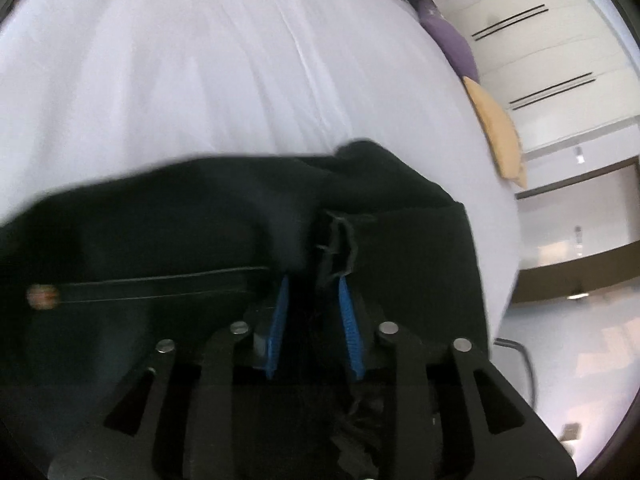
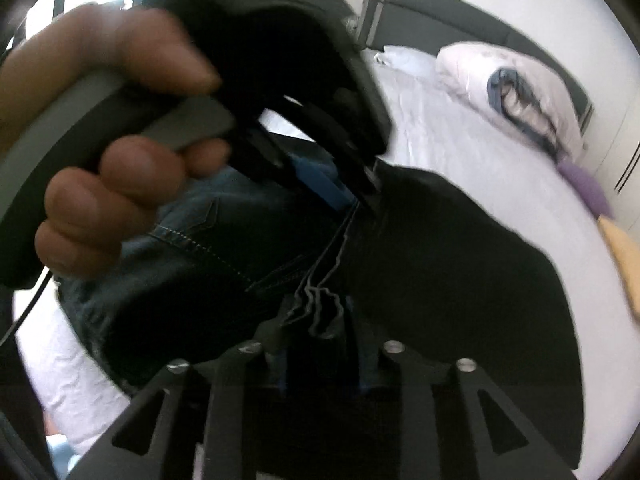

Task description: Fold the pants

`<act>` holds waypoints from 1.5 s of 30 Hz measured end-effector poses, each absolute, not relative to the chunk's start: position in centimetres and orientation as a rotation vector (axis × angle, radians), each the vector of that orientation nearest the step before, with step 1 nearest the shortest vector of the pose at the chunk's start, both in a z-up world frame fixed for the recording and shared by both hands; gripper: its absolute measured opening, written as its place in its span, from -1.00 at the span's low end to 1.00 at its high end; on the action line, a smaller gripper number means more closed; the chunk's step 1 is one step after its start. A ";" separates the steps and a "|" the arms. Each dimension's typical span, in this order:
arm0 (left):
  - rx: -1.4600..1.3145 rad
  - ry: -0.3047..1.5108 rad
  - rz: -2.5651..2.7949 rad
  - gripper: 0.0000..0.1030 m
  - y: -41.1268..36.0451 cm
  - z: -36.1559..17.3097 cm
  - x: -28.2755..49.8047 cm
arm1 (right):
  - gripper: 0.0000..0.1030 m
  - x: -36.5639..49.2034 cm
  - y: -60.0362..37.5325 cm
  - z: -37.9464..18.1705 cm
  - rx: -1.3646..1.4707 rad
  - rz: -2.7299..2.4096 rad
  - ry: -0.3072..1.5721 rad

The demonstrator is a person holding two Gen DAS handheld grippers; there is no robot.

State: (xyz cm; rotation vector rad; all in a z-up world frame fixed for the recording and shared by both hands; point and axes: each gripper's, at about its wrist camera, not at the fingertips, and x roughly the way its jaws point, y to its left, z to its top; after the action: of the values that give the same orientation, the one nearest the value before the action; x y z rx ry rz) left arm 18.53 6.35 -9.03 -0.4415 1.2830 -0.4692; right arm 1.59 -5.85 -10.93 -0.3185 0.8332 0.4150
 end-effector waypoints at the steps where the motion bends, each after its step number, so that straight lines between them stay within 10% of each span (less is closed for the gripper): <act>1: -0.424 1.270 -0.442 -0.49 7.4 -8.5 17.7 | 0.19 1.5 -6.4 -10.7 -0.289 0.431 0.847; 12: -0.270 1.147 -0.655 -0.47 1.1 -4.6 14.0 | 0.01 8.1 -26.8 -5.6 0.394 0.650 0.907; 22: -0.338 1.198 -0.630 -0.48 3.4 -9.0 11.2 | -0.10 18.9 -32.8 -14.0 0.656 0.714 1.127; 38: -0.349 1.129 -0.557 -0.47 3.5 -7.4 8.8 | 0.02 3.8 -35.0 -13.2 0.763 0.834 1.075; 40: -0.325 1.090 -0.527 0.01 4.7 -5.8 6.7 | 0.09 1.7 -35.1 -11.7 0.781 0.832 1.008; 41: -0.335 1.036 -0.485 0.62 6.1 -4.5 4.7 | 0.10 1.1 -35.2 -11.3 0.791 0.831 0.982; 45: -0.405 0.885 -0.369 0.86 12.1 -1.1 -1.7 | 0.10 0.8 -35.3 -9.9 0.868 0.800 0.865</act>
State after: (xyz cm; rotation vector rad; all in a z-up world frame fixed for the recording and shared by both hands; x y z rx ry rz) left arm -1.69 12.10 -1.14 -0.4046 0.8848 -0.3691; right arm 0.78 -35.34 -9.88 0.8677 0.8654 0.7995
